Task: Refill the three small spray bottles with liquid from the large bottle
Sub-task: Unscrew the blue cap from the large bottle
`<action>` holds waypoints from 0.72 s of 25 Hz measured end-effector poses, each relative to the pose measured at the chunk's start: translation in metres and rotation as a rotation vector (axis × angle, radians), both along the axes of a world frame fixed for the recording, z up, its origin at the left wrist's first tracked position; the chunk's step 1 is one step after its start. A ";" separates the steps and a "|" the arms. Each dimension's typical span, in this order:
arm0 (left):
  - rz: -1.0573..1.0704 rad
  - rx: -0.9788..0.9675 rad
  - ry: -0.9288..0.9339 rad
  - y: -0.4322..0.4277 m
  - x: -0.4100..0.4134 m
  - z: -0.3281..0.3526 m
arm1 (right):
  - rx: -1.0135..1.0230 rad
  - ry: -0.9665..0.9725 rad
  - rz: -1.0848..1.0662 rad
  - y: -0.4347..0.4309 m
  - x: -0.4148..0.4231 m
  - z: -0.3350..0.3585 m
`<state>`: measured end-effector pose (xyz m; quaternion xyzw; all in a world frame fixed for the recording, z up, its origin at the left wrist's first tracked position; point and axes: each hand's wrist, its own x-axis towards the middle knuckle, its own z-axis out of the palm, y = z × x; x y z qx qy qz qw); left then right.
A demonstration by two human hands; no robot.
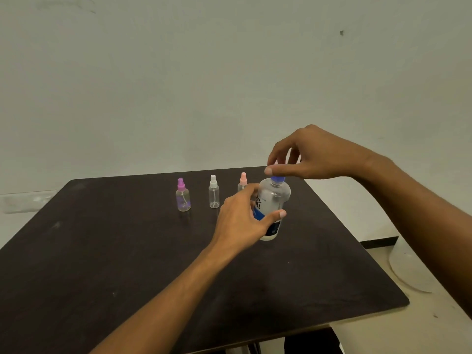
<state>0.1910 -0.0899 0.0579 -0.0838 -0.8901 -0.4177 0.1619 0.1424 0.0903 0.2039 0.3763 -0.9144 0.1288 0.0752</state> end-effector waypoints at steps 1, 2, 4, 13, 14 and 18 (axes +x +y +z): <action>0.003 -0.001 0.004 0.000 0.001 0.001 | 0.035 0.004 0.001 0.000 0.000 0.001; 0.004 0.000 0.007 -0.001 0.002 0.002 | 0.053 -0.010 0.010 0.000 0.000 0.002; -0.003 0.008 0.012 -0.001 0.003 0.002 | 0.075 -0.078 0.042 0.004 0.001 0.003; -0.006 0.017 0.008 0.002 0.003 -0.001 | 0.054 -0.051 -0.063 -0.001 0.005 0.001; -0.005 0.015 0.005 0.002 0.002 -0.001 | 0.069 -0.073 -0.080 -0.003 0.006 0.001; -0.007 0.008 0.009 0.004 0.002 -0.001 | 0.123 -0.086 -0.002 0.000 0.004 0.002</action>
